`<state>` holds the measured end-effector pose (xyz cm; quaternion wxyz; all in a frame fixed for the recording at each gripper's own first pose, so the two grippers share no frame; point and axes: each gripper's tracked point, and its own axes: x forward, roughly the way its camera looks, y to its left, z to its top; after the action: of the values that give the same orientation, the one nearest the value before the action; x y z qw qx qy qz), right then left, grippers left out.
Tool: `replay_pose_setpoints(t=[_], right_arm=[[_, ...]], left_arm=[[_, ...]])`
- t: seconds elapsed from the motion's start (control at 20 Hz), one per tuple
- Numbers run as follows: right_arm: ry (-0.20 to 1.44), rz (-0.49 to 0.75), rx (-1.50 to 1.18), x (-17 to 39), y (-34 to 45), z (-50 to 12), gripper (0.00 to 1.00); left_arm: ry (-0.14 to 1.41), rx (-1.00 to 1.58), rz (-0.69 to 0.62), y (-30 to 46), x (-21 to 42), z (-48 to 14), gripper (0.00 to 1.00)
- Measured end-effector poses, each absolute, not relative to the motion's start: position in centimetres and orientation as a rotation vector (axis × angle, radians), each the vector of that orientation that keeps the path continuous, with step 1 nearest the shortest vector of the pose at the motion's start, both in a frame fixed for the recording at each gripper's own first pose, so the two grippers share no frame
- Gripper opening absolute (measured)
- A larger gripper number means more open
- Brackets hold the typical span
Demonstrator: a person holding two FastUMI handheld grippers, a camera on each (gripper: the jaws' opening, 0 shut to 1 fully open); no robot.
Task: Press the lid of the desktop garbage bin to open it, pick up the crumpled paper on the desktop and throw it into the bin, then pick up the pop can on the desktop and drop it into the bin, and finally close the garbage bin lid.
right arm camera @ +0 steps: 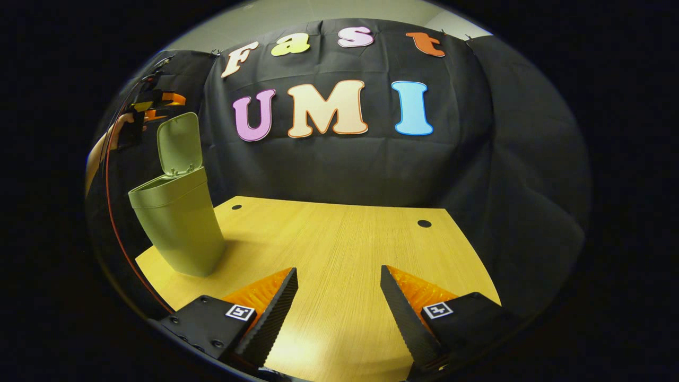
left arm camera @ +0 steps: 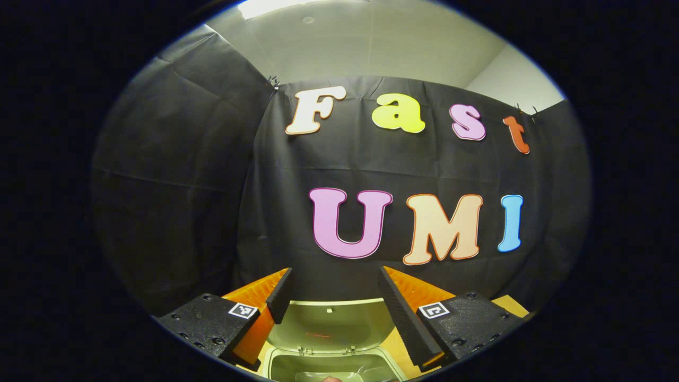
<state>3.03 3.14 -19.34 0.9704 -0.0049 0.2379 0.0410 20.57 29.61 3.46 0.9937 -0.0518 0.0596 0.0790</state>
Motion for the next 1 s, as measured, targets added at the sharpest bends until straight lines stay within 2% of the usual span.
replay_pose_setpoints(t=[0.1,0.2,0.4,0.5,0.55,0.6,0.7,0.8,1.0], right_arm=[[0.479,0.076,-0.002,2.8,3.0,-19.3,0.99],[0.485,0.068,-0.002,2.5,2.5,-19.6,0.99],[0.49,0.061,0.004,2.3,1.4,-20.0,0.99],[0.493,0.068,0.013,2.4,1.2,-19.9,0.99],[0.49,0.072,0.02,2.7,1.3,-19.7,0.99],[0.483,0.079,0.029,2.9,1.4,-19.4,0.99],[0.476,0.093,0.029,3.4,1.6,-19.1,0.99],[0.473,0.112,0.022,3.8,1.9,-18.9,0.99],[0.477,0.15,0.0,4.0,2.9,-19.1,0.99]], left_arm=[[0.171,-0.115,0.159,30.1,21.7,2.2,0.92],[0.253,-0.102,0.173,30.6,22.2,0.2,0.94],[0.278,-0.063,0.172,30.2,21.6,0.3,0.92],[0.275,-0.059,0.173,29.6,20.3,0.4,0.95],[0.278,-0.058,0.172,29.2,19.2,0.2,0.92],[0.277,-0.06,0.172,28.8,18.3,0.0,0.95],[0.282,-0.067,0.165,28.0,16.2,-0.4,0.92],[0.282,-0.077,0.164,27.5,14.7,-0.8,0.95],[0.297,-0.141,0.15,26.2,12.0,-2.0,0.92]])
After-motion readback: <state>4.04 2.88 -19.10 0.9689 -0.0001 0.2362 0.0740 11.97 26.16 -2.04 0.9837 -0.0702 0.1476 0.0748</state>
